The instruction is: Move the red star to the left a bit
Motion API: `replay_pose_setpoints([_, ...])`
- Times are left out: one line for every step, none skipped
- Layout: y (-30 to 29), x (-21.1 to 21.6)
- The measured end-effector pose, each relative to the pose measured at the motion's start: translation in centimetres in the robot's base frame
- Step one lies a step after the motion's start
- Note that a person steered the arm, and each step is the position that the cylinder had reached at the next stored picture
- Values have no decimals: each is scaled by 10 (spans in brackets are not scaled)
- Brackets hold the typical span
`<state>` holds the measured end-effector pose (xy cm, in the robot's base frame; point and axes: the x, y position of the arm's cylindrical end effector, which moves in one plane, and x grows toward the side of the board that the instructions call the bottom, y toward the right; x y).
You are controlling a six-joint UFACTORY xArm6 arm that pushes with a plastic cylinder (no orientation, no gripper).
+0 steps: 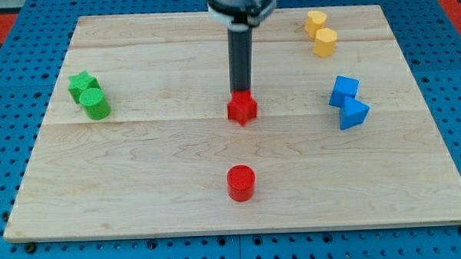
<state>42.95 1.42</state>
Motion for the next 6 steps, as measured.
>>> replay_pose_setpoints([-3, 36])
replay_pose_setpoints([41, 43])
replay_pose_setpoints([83, 77])
replay_pose_setpoints([85, 84])
replay_pose_setpoints([13, 86])
replay_pose_setpoints([-65, 57])
